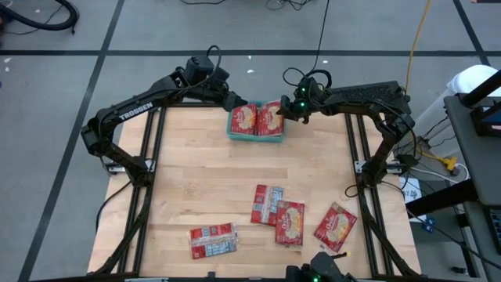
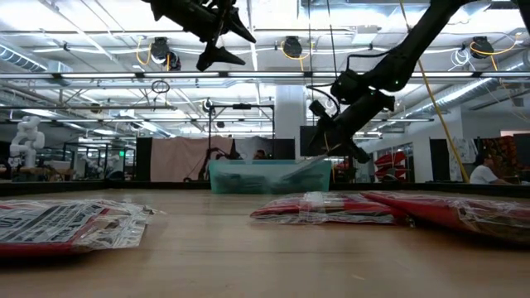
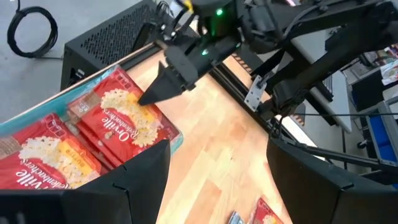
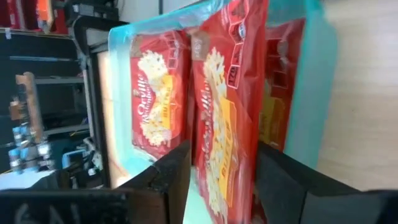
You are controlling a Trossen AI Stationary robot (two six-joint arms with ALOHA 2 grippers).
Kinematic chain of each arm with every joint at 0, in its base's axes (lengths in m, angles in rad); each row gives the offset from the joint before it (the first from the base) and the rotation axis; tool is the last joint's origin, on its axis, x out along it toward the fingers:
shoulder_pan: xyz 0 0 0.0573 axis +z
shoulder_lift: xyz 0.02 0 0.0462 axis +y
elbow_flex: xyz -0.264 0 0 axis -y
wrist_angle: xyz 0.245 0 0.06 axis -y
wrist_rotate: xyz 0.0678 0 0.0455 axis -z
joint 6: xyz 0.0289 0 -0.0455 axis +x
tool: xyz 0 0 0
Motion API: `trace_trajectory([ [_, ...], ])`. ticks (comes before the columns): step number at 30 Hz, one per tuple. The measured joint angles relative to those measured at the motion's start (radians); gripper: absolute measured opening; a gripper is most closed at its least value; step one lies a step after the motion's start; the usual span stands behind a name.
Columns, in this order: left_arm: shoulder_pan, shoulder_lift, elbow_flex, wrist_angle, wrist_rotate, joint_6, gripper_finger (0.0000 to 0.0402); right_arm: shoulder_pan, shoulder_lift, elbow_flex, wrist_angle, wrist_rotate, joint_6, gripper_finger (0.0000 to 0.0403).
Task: Sort popcorn bags into baskets
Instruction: Put the red popcorn bag into the blue bin
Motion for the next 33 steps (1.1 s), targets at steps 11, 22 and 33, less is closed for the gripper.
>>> trace_trajectory([
  [11, -0.001, 0.0, 0.0, 0.005, 0.002, -0.004, 0.0271, -0.046, -0.13, 0.001, -0.089, 0.038, -0.08, 0.0147],
  [22, -0.001, 0.0, 0.0, 0.013, 0.002, 0.005, 0.0271, 0.085, -0.014, 0.513, -0.572, 0.042, -0.543, 0.0009],
  [33, -0.049, 0.0, 0.0, 0.005, 0.001, -0.03, 0.0271, 0.119, 0.24, 0.68, -0.924, 0.129, -0.882, 0.0001],
])
